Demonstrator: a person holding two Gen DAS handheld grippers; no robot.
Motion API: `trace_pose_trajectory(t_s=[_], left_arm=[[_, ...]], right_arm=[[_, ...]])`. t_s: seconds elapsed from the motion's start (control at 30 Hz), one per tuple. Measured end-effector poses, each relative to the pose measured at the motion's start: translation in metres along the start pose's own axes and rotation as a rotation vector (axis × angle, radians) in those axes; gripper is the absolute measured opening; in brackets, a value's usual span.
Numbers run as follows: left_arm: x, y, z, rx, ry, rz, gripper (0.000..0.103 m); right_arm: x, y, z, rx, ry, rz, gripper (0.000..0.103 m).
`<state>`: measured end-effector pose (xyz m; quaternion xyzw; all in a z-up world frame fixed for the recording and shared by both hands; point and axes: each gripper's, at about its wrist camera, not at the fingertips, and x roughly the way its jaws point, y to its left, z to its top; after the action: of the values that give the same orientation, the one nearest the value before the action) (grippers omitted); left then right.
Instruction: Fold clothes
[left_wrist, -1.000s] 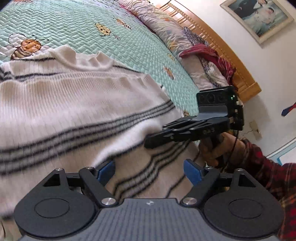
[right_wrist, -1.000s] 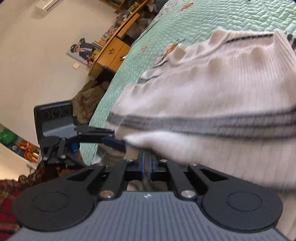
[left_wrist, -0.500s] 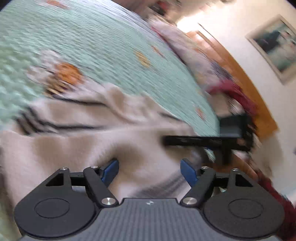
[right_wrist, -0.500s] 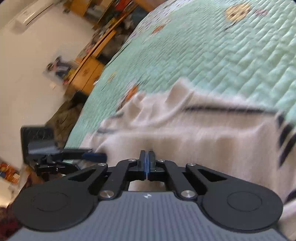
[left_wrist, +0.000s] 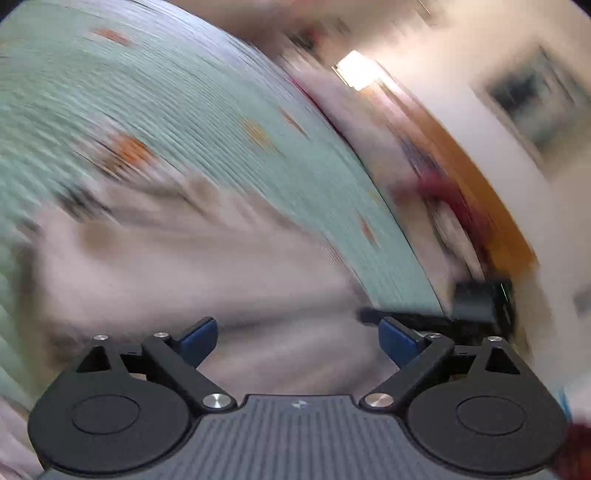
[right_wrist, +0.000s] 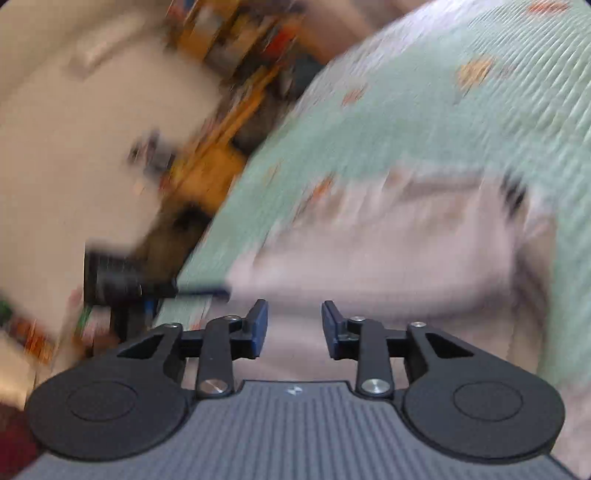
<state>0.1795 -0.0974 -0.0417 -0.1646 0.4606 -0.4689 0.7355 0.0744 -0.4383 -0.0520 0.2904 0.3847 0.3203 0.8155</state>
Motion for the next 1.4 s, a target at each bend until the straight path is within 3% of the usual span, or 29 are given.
trace_pose_trajectory(t_s=[0.1, 0.2, 0.37, 0.6, 0.73, 0.8, 0.97, 1.07, 1.17, 1.27, 1.37, 1.4], left_arm=[[0.043, -0.034, -0.028, 0.094, 0.185, -0.066, 0.098], [0.081, -0.043, -0.036, 0.164, 0.263, -0.024, 0.096], [0.095, -0.018, 0.000, 0.045, 0.178, -0.071, 0.093], [0.115, 0.022, 0.053, -0.051, 0.106, -0.022, 0.093], [0.124, 0.047, 0.075, -0.114, 0.052, -0.027, 0.089], [0.125, 0.052, 0.084, -0.113, 0.029, -0.002, 0.084], [0.120, 0.053, 0.096, -0.132, -0.031, 0.067, 0.084], [0.102, 0.039, 0.090, -0.133, -0.073, 0.107, 0.086], [0.067, 0.017, 0.070, -0.115, -0.105, 0.076, 0.090], [0.044, -0.010, 0.038, -0.090, -0.083, -0.016, 0.099], [0.049, -0.044, -0.002, -0.023, 0.034, -0.107, 0.100], [0.056, -0.051, -0.013, 0.002, 0.074, -0.106, 0.100]], right_arm=[[-0.001, 0.011, -0.034, -0.034, 0.131, 0.007, 0.037], [-0.001, -0.001, -0.043, -0.013, 0.155, 0.015, 0.034], [0.001, -0.043, -0.023, 0.074, 0.114, 0.030, 0.014], [0.021, -0.084, 0.035, 0.115, 0.069, 0.055, 0.011], [0.033, -0.102, 0.058, 0.133, 0.065, 0.031, 0.000], [0.038, -0.108, 0.067, 0.142, 0.045, 0.018, 0.000], [0.035, -0.126, 0.081, 0.205, -0.075, -0.061, 0.000], [0.018, -0.125, 0.078, 0.237, -0.173, -0.076, 0.011], [-0.010, -0.089, 0.049, 0.163, -0.176, -0.023, 0.020], [-0.037, -0.053, 0.019, 0.090, -0.175, 0.030, 0.031], [-0.044, -0.020, -0.027, 0.021, -0.036, 0.060, 0.033], [-0.044, -0.013, -0.043, 0.010, 0.013, 0.078, 0.033]])
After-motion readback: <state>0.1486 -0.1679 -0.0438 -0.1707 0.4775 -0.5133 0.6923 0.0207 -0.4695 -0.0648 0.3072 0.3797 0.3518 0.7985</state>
